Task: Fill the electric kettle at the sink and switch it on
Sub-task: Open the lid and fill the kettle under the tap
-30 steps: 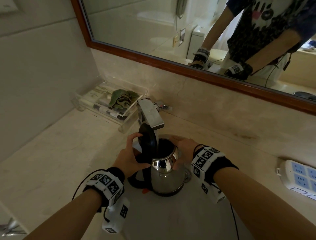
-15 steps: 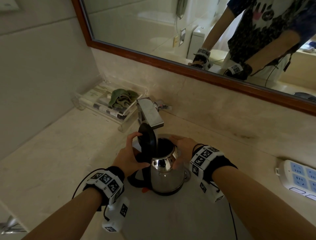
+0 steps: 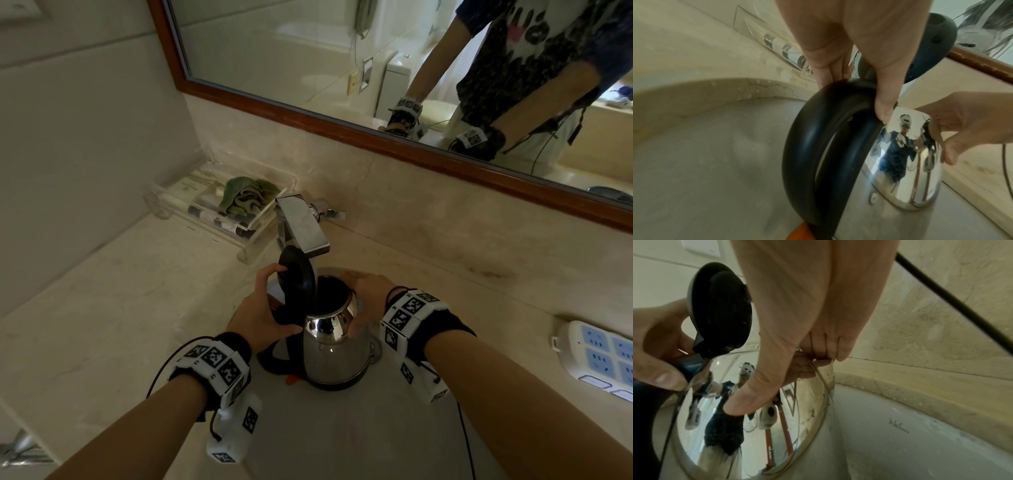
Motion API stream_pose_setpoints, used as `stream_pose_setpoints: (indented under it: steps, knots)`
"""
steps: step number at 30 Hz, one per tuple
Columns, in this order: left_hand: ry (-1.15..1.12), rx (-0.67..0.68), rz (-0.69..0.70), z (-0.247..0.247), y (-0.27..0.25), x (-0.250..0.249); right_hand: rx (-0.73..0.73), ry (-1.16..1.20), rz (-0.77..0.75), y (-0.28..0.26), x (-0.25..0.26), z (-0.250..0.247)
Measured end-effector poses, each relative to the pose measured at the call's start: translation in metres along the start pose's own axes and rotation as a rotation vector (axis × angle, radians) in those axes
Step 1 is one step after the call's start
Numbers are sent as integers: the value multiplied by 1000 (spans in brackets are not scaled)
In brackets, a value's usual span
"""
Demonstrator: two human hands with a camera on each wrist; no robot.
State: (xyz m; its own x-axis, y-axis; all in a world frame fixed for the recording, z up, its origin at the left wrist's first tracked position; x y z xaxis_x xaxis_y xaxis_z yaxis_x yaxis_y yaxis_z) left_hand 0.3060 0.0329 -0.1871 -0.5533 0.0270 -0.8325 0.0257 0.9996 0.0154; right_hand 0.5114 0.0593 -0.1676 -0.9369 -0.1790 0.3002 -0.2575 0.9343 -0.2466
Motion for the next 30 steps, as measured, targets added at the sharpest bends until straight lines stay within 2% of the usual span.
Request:
stream_pose_setpoints:
  steps: [20,30]
  knots:
    - [-12,0,45,-1,1,2,-14,-38,1,2,1,-1]
    - [-18,11,50,-3,3,2,43,-87,-13,8,5,-4]
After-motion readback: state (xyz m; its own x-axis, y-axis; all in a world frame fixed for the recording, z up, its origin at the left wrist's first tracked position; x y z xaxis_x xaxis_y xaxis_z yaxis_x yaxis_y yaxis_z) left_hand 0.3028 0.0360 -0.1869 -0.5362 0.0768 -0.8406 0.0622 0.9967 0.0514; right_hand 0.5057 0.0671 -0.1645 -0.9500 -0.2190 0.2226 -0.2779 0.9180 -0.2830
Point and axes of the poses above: each hand's wrist, its own y-axis towards the middle knuckle, its own z-axis out of the palm, x = y × z, the point moved 2 cm from there along y, towards the middle knuckle, and after that the axes turned 15 degrees about -x, right-handed, at the moved point
